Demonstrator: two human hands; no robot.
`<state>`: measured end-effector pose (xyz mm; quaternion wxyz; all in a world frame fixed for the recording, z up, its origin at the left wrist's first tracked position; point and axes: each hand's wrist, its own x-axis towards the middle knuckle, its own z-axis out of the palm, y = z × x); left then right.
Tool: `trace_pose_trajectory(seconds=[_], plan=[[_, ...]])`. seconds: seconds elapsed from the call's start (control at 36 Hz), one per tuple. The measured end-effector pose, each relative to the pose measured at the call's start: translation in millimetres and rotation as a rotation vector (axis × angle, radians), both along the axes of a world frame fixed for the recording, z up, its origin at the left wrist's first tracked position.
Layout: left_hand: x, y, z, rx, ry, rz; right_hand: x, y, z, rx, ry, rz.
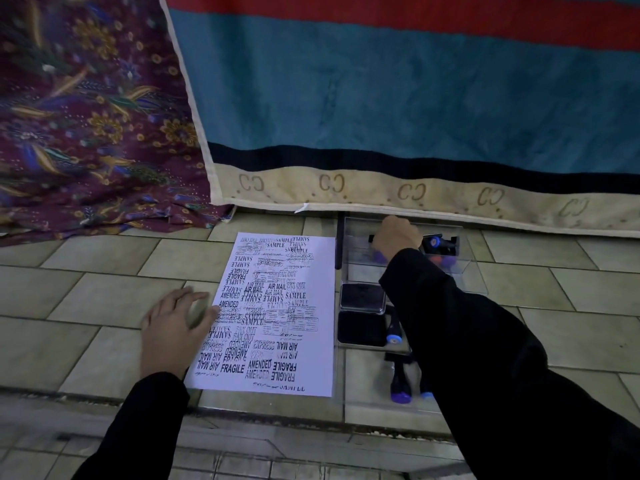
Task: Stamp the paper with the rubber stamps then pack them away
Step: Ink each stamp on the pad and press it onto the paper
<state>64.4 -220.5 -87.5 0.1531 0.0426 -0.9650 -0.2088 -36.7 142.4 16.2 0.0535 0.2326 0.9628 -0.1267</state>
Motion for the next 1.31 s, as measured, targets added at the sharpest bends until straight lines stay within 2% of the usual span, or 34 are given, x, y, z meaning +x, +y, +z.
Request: trace_pose_trajectory(seconds=[0.25, 0.39, 0.64, 0.72, 0.83, 0.92, 1.08, 1.19, 1.31], plan=[[-0.7, -3.3, -4.5, -0.017, -0.004, -0.004, 5.0, 4.2, -7.0, -0.015, 0.131, 0.016], [-0.6, -2.5, -3.6, -0.015, -0.005, -0.002, 12.2, 6.0, -8.0, -0.095, 0.236, 0.032], [-2.3, -3.4, -6.2, -0.011, 0.010, 0.005, 61.9, 3.6, 5.1, -0.472, 0.664, 0.159], [-3.5, -5.5, -9.1, -0.025, 0.014, -0.005, 88.1, 1.0, 10.7, -0.506, 0.662, 0.222], [-4.7, -8.0, -12.0, -0.022, 0.013, -0.006, 120.1, -2.2, 10.4, -0.711, 0.644, 0.302], [-4.8, -7.9, -12.8, -0.022, 0.021, -0.011, 136.4, -5.2, 6.7, -0.774, 0.624, 0.306], [-4.2, -8.0, -12.4, -0.024, 0.012, -0.006, 155.6, -9.2, -4.4, -0.642, 0.616, 0.323], [-3.7, -7.0, -10.9, -0.024, 0.003, -0.006, 166.9, -15.0, -11.7, -0.443, 0.680, 0.401], [-2.5, -5.5, -8.5, -0.020, -0.001, -0.006, 175.6, -25.8, -22.1, -0.337, 0.691, 0.408]])
